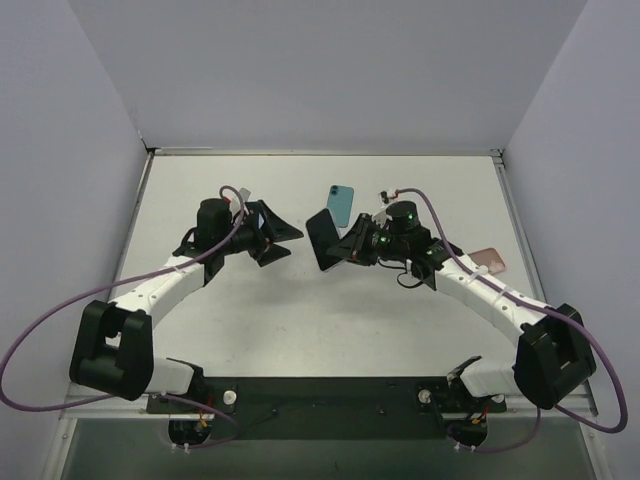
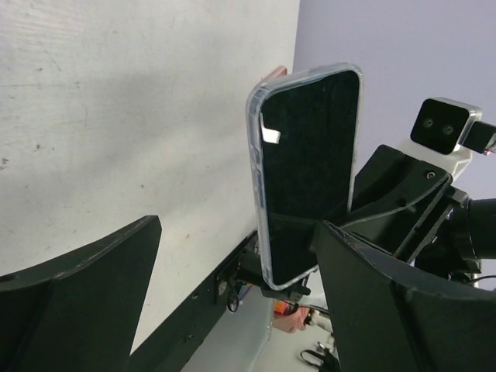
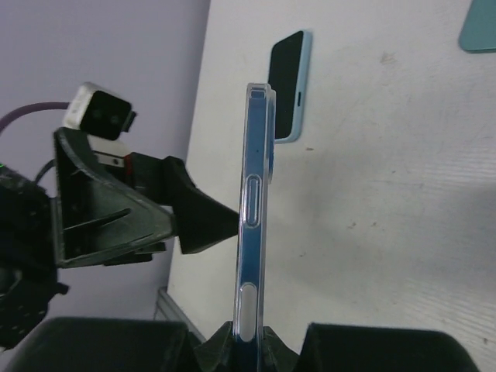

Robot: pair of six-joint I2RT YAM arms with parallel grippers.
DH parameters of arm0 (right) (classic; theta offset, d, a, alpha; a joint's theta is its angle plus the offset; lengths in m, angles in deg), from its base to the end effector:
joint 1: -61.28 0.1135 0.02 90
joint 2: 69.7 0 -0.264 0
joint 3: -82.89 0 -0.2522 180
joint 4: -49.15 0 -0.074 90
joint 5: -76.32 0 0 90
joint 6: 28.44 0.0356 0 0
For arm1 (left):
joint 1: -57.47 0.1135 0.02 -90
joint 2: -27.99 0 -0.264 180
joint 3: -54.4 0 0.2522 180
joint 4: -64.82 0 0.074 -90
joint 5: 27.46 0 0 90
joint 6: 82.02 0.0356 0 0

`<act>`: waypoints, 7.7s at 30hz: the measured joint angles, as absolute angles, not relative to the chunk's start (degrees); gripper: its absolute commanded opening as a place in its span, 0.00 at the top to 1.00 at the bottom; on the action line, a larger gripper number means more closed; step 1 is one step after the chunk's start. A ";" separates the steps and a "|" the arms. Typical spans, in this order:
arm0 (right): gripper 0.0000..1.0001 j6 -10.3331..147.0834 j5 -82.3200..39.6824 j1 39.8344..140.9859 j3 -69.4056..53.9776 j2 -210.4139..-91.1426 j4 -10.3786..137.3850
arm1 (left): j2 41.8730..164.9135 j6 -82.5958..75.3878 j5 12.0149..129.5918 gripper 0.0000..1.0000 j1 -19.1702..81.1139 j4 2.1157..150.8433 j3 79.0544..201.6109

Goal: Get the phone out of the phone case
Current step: Remove the phone case from the phone.

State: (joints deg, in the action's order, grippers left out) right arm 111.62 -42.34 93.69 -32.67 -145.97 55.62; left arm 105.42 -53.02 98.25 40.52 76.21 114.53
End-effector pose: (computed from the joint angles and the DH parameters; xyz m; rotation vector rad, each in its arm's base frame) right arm 0.2476 0.1774 0.2852 -0.0606 2.1248 1.3972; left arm 0.2748 -0.1055 0.2468 -0.4505 2.2719 -1.4178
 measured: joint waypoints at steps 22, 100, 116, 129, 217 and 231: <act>1.00 132.50 -53.10 93.97 -42.12 -149.70 22.77 | 110.03 -71.49 105.39 0.42 39.10 47.01 109.24; 1.00 155.62 -46.93 93.88 -52.98 -153.86 -7.59 | 113.41 -83.46 99.43 1.00 38.44 32.04 107.45; 1.00 169.30 -42.89 92.77 -44.04 -159.17 -13.56 | 117.26 -91.05 93.37 1.00 39.19 18.47 112.85; 1.00 169.61 -36.79 92.51 -31.91 -160.83 -12.29 | 117.31 -92.38 83.58 1.00 37.90 15.45 121.29; 0.41 103.43 -31.81 98.19 -0.70 -135.54 68.51 | 106.81 -92.49 92.91 1.00 34.38 14.20 127.71; 0.42 103.38 -31.04 98.89 -0.70 -134.25 67.79 | 106.81 -92.05 93.31 1.00 34.25 14.58 127.54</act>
State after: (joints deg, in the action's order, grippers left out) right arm 103.38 -31.04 98.89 -0.70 -134.25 67.79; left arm 106.81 -92.05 93.31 34.25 14.58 127.54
